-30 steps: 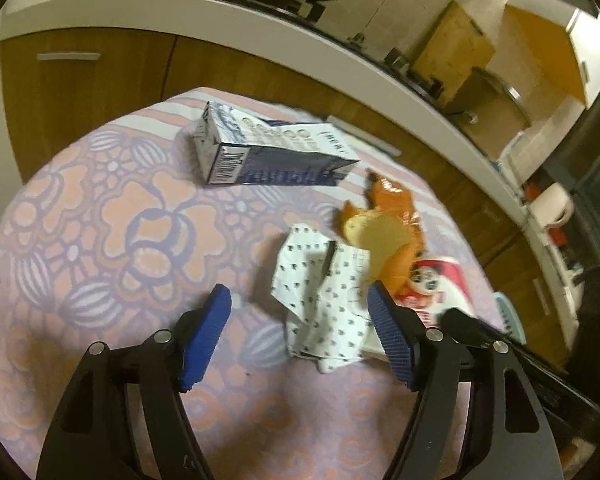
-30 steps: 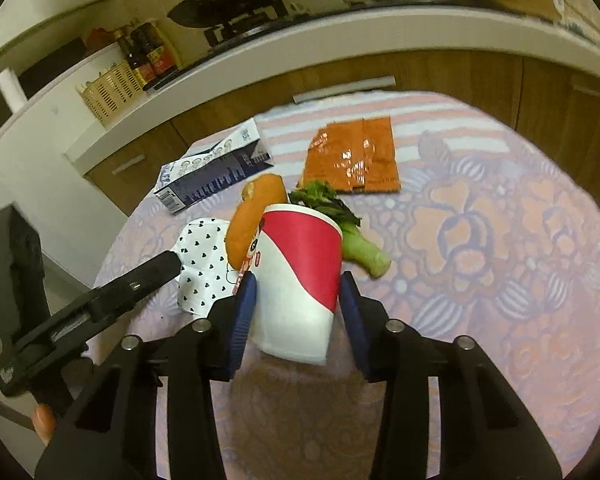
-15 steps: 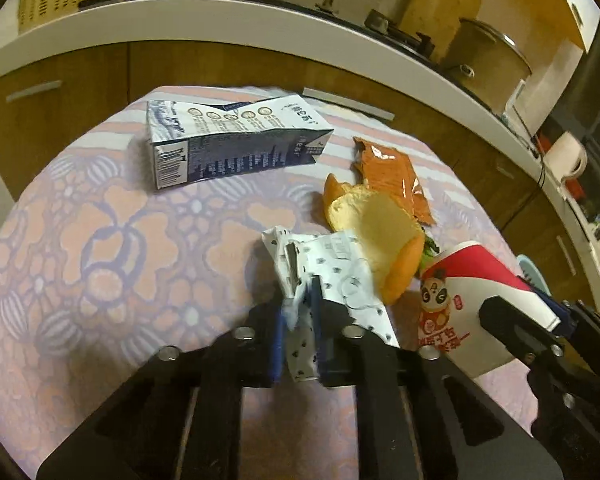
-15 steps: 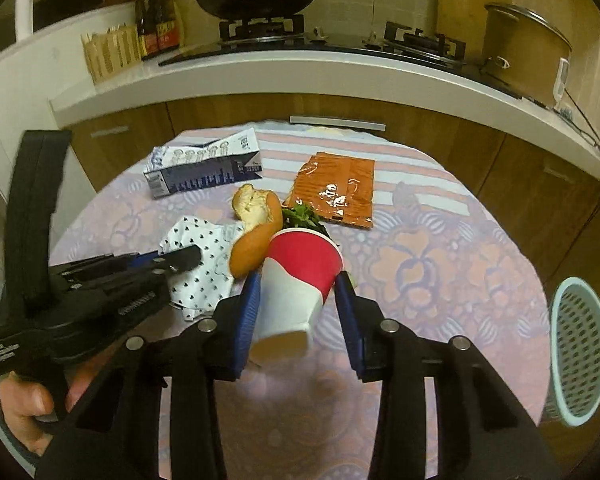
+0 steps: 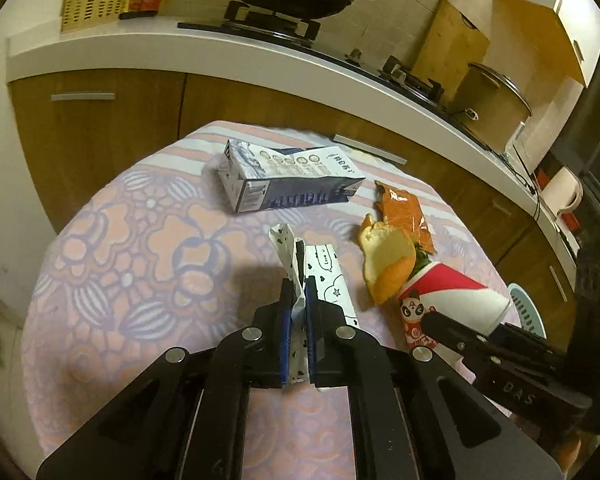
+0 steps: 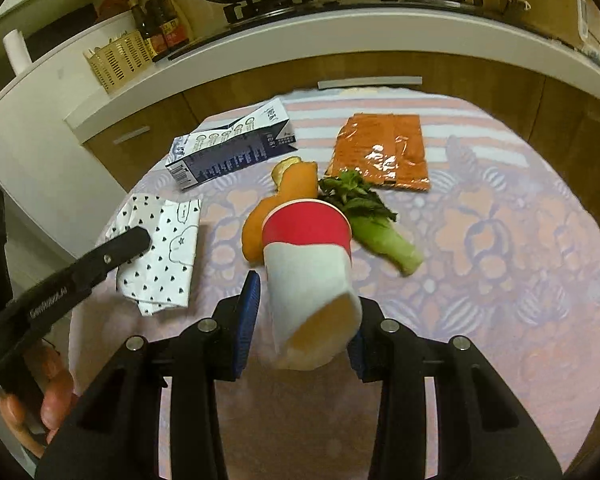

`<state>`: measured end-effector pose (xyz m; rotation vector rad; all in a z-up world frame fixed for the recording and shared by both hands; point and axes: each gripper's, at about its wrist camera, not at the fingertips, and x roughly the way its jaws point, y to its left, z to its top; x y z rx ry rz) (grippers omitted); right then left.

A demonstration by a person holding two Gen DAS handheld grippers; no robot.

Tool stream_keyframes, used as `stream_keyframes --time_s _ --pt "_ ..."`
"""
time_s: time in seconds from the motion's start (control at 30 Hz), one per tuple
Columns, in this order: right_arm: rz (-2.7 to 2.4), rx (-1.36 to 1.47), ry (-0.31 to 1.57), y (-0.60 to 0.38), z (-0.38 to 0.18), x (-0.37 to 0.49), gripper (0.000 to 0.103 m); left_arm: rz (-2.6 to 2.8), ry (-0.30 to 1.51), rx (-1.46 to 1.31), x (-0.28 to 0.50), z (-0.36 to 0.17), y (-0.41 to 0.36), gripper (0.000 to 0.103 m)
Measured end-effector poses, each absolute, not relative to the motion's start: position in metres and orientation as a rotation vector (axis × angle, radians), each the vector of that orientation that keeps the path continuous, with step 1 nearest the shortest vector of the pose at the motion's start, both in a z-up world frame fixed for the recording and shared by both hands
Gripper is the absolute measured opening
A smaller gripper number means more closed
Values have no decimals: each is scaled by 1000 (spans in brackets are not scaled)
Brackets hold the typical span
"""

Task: Collect trash
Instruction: 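Carry the napkin and paper cup over the blue basket and open both tools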

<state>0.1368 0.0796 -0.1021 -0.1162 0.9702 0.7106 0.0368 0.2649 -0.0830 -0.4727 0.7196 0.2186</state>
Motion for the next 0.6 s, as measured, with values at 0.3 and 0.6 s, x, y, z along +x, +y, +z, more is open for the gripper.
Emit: stream_keyframes --time_s 0.3,0.6 --pt "689 -86 836 39 -60 123 30 172 652 -437 30 -55 245 4" --pt "551 -34 717 -36 -19 126 30 72 597 -407 40 -27 204 4"
